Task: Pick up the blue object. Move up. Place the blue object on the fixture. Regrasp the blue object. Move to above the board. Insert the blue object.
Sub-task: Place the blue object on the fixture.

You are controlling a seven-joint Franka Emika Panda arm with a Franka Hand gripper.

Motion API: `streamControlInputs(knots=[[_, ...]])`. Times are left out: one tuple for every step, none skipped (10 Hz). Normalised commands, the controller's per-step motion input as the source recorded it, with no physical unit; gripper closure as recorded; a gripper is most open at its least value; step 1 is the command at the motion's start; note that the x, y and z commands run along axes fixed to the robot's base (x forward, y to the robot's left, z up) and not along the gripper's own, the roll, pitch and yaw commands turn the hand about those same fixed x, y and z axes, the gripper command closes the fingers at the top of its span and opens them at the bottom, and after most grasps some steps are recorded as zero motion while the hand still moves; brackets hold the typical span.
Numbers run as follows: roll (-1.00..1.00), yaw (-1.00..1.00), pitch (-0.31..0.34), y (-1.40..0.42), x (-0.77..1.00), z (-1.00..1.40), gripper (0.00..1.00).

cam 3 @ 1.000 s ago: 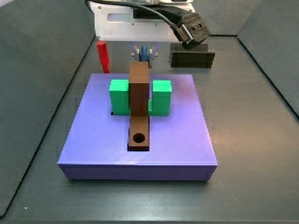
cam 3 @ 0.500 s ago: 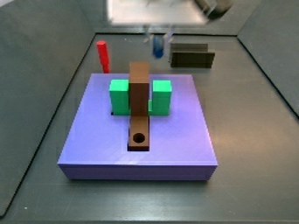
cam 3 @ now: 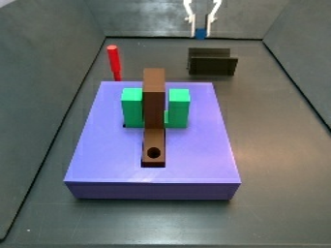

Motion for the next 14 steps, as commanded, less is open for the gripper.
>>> streamControlInputs(knots=[[-1.0, 0.0, -0.154, 0.45, 0.22, 0.11, 1.0], [-1.0, 0.0, -0.16, 0.55, 0.11, 0.0, 1.0], [-1.0, 0.0, -0.214, 0.56, 0.1, 0.0, 1.0], [-1.0, 0.0, -0.28, 0.58, 0.05, -0.02, 1.0], [-0.9, -0.06, -0.369, 0.46, 0.0, -0.25, 1.0], [-0.76, -0.14, -0.374, 0.42, -0.03, -0.36, 1.0], [-0.46, -0.12, -0.297, 0.24, -0.06, -0.45, 1.0], [-0.23, -0.13, 0.0, 0.08, 0.0, -0.3, 1.0], [-0.04, -0.23, 0.191, 0.0, 0.53, -0.28, 1.0], [-0.05, -0.29, 0.131, 0.09, 0.51, -0.37, 1.0], [-0.07, -0.31, 0.0, 0.25, 0.36, -0.44, 1.0], [-0.09, -0.24, 0.04, 0.29, 0.47, -0.35, 1.0], [-0.27, -0.14, 0.066, 0.28, 0.61, -0.21, 1.0], [-0.36, -0.11, 0.071, 0.23, 0.61, -0.11, 1.0]])
